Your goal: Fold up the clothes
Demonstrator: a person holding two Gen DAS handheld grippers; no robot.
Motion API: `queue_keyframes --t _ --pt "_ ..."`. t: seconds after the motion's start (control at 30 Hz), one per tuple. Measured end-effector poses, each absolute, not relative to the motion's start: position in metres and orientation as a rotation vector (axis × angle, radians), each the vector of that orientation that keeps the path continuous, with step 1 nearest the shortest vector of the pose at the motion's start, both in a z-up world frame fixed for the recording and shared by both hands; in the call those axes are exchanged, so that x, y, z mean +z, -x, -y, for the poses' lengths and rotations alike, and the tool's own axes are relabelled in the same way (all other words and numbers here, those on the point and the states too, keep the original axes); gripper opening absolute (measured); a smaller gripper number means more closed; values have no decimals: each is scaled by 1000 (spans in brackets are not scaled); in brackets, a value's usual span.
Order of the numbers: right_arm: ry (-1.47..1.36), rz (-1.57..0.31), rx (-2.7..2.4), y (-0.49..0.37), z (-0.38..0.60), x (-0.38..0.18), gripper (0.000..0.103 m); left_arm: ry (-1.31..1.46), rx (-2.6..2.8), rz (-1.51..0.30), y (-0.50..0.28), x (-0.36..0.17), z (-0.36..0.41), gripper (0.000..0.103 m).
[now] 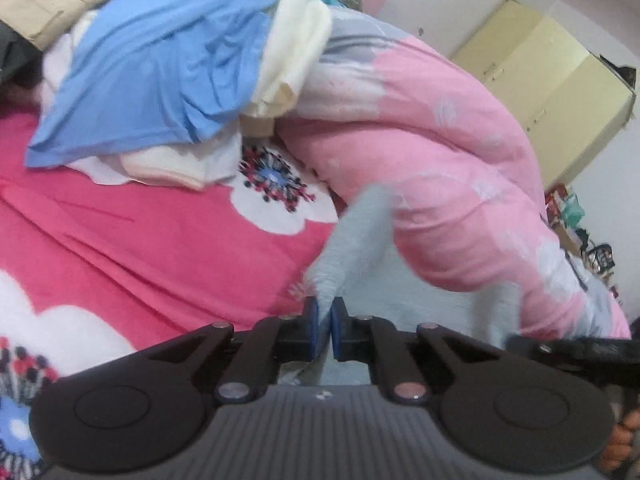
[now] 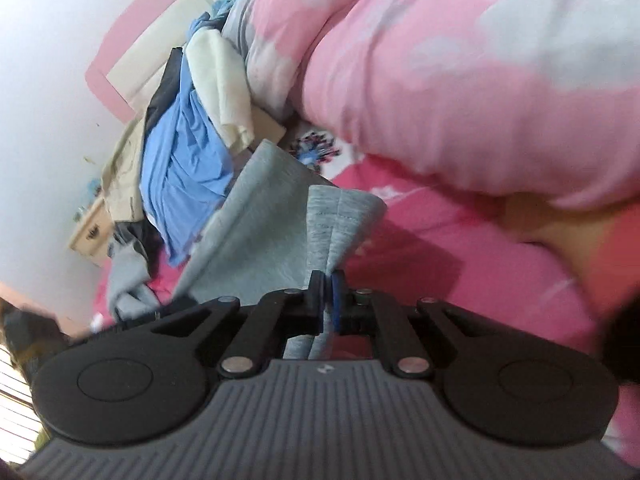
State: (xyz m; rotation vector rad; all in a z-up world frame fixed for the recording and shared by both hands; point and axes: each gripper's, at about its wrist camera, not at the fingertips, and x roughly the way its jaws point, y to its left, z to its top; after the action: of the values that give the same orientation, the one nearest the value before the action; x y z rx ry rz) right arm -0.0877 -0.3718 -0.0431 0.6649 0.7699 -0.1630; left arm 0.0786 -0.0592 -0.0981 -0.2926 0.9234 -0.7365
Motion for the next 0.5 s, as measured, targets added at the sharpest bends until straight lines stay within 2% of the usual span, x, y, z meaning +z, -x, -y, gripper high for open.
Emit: queue_keyframes --t 0.23,0.37,0.43,0.47,0.5 --pt "-581 -887 -272 159 388 -57 2 162 -773 -973 -78 -129 111 8" --pt "-456 -1007 -314 164 376 -88 4 -19 -768 -1028 -76 -164 152 12" --pt "-467 -1076 -325 169 371 -101 6 -45 -753 -1030 -73 -173 160 17" --pt "-460 -1111 -325 171 369 -104 6 -22 -760 -1034 -75 -170 159 29" --pt "-442 -1132 -333 174 366 -105 6 1 -767 -1039 -76 -168 159 35"
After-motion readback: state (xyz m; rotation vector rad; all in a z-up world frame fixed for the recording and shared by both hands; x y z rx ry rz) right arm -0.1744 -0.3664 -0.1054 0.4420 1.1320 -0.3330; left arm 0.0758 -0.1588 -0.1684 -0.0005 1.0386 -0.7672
